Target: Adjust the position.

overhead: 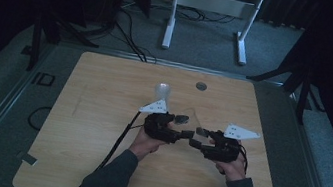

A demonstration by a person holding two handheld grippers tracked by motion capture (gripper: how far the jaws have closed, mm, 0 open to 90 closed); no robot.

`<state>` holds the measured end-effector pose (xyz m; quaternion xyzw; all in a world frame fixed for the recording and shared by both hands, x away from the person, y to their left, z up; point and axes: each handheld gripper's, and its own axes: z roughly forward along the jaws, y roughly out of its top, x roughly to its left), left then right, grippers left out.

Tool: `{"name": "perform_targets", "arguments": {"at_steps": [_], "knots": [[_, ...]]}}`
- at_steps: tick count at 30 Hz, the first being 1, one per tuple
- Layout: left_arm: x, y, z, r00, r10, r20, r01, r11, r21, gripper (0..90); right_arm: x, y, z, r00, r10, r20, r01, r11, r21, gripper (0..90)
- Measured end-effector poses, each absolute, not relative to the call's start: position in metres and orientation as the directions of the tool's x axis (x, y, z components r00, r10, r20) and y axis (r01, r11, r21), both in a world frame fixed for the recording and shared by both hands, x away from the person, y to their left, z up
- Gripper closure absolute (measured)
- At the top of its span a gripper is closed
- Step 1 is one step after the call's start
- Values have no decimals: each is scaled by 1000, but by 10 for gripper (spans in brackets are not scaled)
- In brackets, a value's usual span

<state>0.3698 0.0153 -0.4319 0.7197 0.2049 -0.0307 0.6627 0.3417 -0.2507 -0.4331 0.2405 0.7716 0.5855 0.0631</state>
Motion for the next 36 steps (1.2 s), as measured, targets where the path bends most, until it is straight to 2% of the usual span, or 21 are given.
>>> {"name": "perform_targets", "arguments": {"at_steps": [8, 25, 32, 36], "knots": [[369, 15, -432, 917, 259, -304, 327, -48, 944, 296, 342, -250, -432, -879, 441, 179, 299, 221, 928, 404], [368, 18, -434, 917, 274, -289, 319, -73, 945, 301, 341, -246, -425, -891, 436, 128, 281, 308, 909, 301], [368, 19, -434, 919, 286, -271, 310, -102, 945, 302, 343, -244, -422, -891, 446, 88, 271, 363, 891, 293], [367, 18, -434, 923, 288, -254, 301, -132, 945, 302, 342, -239, -420, -902, 431, 41, 249, 440, 863, 293]]}}
